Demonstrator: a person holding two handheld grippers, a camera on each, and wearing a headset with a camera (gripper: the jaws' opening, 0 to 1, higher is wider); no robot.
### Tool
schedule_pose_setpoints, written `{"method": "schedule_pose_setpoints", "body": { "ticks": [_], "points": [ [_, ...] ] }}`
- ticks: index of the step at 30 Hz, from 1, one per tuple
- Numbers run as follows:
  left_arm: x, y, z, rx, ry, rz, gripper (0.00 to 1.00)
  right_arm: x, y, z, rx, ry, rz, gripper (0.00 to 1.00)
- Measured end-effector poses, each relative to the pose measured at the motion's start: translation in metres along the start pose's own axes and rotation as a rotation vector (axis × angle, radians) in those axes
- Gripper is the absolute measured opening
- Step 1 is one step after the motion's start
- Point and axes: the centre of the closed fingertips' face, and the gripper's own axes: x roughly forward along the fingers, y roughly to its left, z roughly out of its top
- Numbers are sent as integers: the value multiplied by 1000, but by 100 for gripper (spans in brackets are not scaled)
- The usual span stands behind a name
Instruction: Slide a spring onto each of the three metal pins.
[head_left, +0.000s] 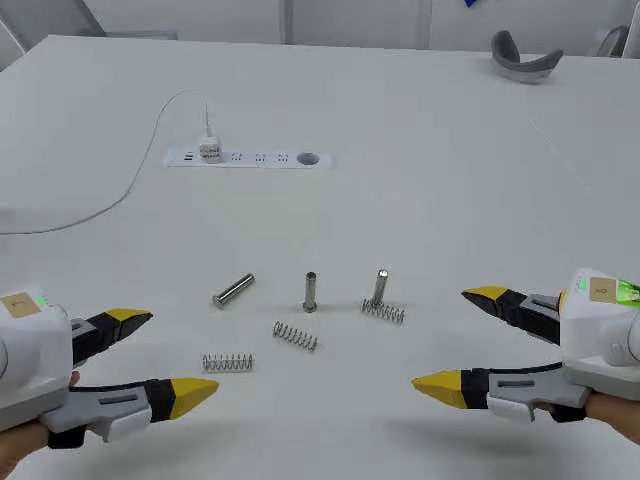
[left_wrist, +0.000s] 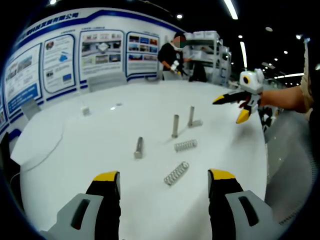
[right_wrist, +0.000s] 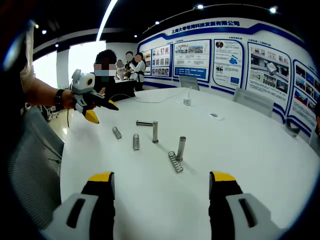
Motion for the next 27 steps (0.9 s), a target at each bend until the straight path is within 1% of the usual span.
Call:
{"method": "schedule_pose_setpoints", "body": {
  "ticks": [4, 7, 12, 20, 27],
  "points": [
    [2, 5, 6, 0, -6, 0, 71, 0, 0, 1, 0, -3, -1, 79],
    [5, 8, 9, 11, -3, -1, 71, -1, 0, 2, -1, -7, -2, 79],
    [11, 18, 18, 17, -5, -1, 70, -1, -1, 2, 0, -9, -5, 79],
    [28, 32, 27, 20, 8, -2, 68, -3, -1, 3, -2, -14, -9, 79],
    [44, 40, 36, 20, 16, -6, 66, -3, -2, 2, 0, -12, -10, 79]
  ]
}}
